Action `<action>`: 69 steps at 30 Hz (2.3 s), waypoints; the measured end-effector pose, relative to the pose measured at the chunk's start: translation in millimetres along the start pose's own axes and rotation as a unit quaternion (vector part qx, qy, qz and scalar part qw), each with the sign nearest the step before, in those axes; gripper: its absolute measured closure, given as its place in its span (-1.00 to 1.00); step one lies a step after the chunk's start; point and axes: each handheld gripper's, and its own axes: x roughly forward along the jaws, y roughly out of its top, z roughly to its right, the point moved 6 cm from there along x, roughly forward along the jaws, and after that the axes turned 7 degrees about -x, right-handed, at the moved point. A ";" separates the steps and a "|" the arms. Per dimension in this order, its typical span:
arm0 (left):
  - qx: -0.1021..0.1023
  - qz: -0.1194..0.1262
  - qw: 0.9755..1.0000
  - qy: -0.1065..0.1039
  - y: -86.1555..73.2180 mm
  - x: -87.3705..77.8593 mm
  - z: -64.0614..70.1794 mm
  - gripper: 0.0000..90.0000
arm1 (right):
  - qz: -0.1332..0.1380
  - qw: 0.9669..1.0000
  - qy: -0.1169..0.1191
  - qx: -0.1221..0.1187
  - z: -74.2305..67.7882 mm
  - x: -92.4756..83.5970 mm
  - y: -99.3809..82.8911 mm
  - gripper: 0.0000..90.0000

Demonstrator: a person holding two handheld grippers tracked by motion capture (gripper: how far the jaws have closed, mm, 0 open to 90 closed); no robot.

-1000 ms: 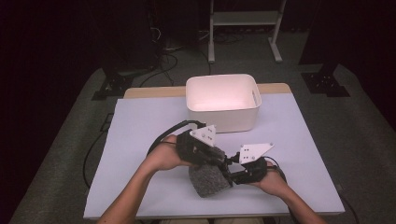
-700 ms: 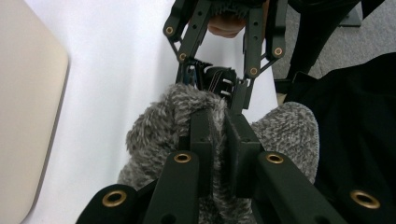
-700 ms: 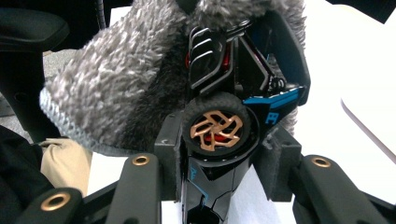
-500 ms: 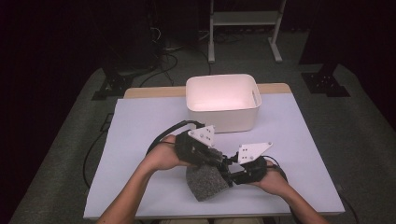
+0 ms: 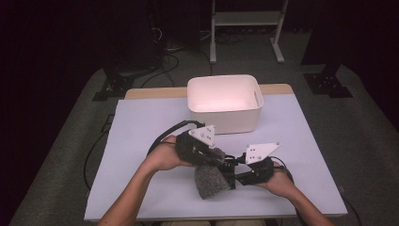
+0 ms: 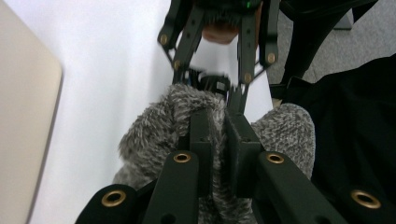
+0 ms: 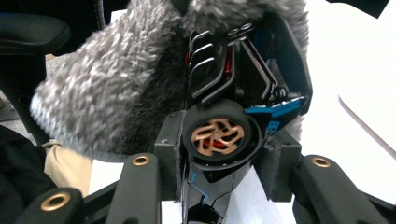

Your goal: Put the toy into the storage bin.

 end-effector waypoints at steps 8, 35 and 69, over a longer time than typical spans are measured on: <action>-0.018 0.006 1.000 0.001 -18.5 0.9 -4.6 0.83 | -0.004 1.000 0.002 0.005 0.7 -4.0 -1.3 0.26; -0.034 0.057 0.998 -0.013 -22.8 -4.7 -10.6 0.82 | -0.035 0.999 0.009 -0.001 8.7 20.9 15.8 0.22; -0.041 -0.017 0.998 -0.052 -39.8 59.1 -9.4 0.79 | -0.070 0.996 -0.006 0.050 -0.1 -18.7 -62.7 0.04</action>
